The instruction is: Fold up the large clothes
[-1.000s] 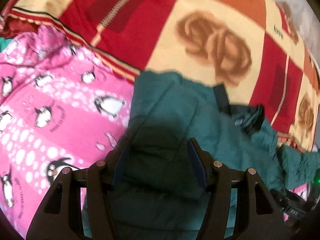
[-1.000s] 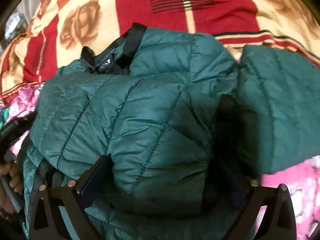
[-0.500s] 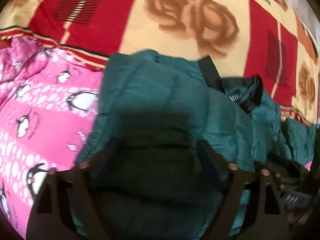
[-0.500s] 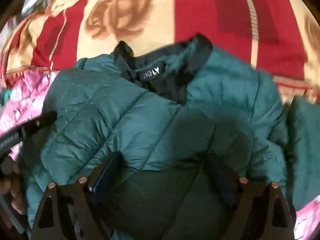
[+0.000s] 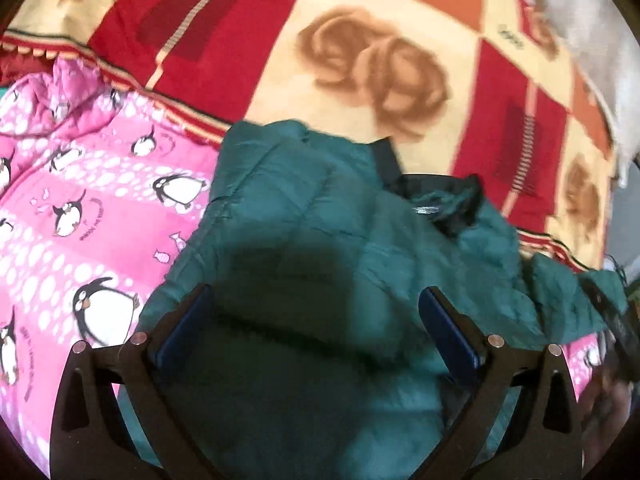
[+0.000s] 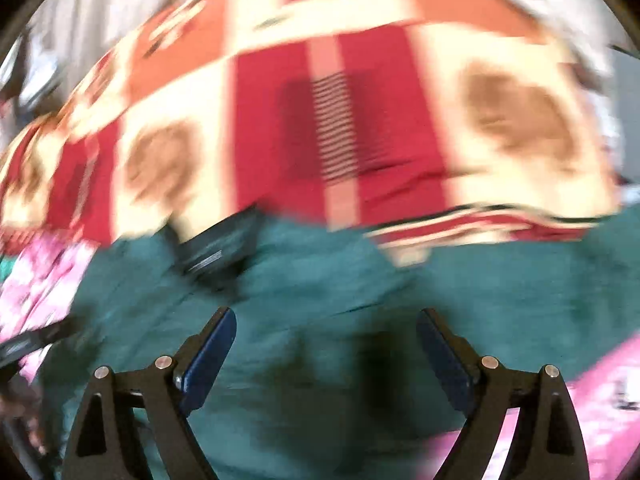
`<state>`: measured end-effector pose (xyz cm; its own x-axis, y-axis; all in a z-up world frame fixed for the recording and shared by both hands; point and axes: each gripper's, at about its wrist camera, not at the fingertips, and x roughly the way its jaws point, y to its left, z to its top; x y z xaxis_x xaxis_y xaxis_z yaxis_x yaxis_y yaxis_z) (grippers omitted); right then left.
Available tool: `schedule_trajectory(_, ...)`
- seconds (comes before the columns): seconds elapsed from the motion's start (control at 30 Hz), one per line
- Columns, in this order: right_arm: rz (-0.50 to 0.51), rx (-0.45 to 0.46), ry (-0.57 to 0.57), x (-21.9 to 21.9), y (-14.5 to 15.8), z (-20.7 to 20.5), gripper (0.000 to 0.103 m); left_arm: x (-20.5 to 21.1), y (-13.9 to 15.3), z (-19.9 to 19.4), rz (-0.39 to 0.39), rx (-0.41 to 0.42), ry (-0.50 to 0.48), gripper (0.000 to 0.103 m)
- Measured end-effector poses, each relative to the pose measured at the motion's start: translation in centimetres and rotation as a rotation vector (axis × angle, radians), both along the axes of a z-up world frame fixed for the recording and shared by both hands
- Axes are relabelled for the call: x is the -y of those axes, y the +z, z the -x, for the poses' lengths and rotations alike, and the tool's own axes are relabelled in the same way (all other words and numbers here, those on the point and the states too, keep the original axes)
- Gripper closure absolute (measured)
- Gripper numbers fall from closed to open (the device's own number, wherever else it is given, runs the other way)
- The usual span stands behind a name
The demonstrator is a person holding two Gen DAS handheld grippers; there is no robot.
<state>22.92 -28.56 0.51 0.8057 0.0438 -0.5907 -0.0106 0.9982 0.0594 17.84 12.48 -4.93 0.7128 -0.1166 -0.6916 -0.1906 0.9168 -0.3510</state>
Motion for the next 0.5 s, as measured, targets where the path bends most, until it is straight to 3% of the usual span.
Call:
schedule_trajectory(0.13, -0.051, 0.13, -0.281, 12.2, 2.0, 2.4, 0.013, 1.4, 0.7, 2.2, -0.003, 0.013, -0.063, 0.001)
schedule_trajectory(0.27, -0.162, 0.248, -0.48, 22.3, 4.6, 5.6, 0.013, 2.8, 0.6, 2.5, -0.03, -0.001, -0.103, 0.001)
schedule_trajectory(0.37, -0.227, 0.234, -0.5, 27.3, 5.0, 5.9, 0.013, 3.7, 0.6, 2.1, -0.055, -0.002, -0.12, 0.001)
schedule_trajectory(0.5, -0.29, 0.147, -0.415, 30.5, 3.9, 4.2, 0.018, 4.1, 0.1, 1.6, -0.073, -0.014, -0.126, 0.001)
